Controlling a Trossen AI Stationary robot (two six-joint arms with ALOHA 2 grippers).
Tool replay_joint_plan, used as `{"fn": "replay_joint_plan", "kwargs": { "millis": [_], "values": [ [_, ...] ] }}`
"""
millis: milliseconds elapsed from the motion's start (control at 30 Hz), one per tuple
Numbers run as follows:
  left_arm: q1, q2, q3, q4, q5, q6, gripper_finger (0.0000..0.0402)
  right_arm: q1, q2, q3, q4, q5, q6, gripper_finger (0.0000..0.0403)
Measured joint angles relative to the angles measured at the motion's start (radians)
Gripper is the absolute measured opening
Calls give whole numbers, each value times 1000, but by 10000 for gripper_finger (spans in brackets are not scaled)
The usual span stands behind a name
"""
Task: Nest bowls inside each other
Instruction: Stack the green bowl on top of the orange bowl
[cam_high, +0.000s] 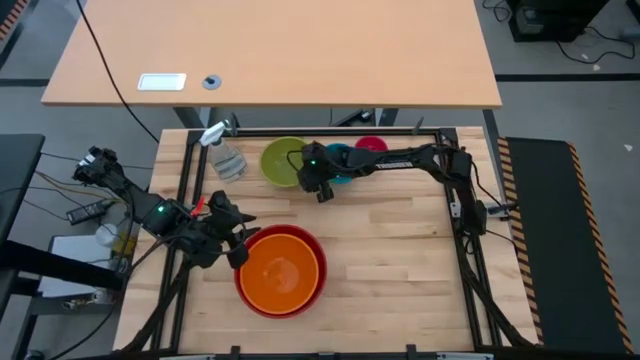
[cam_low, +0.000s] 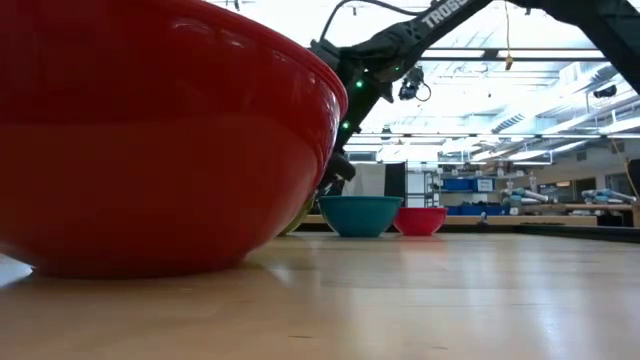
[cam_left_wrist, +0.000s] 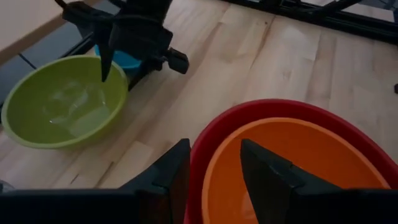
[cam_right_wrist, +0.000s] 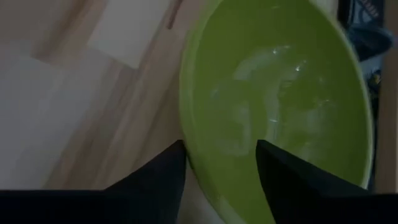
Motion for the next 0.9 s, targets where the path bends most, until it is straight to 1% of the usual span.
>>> {"fn": "replay_joint_plan", "kwargs": {
  "millis": [133,400,500,567,667,767,900],
  "values": [
    [-2,0,0,-1,8,-6,144,1,30,8,-33,2,-47,153],
    [-2,0,0,-2,8,-5,144,4,38,9,-67,3,-108,56],
    [-1,0,0,-3,7,19,144,13,31,8,-69,12,-154,27],
    [7,0,0,-3,7,18,144,23,20,8,-64,22,-190,22],
    [17,0,0,-3,5,3,144,57,-3,8,-63,92,-227,23],
    [20,0,0,-2,4,12,144,102,-31,8,-69,145,-231,33],
    [20,0,0,-7,-3,16,144,182,-82,8,-93,174,-201,39]
  ]
}}
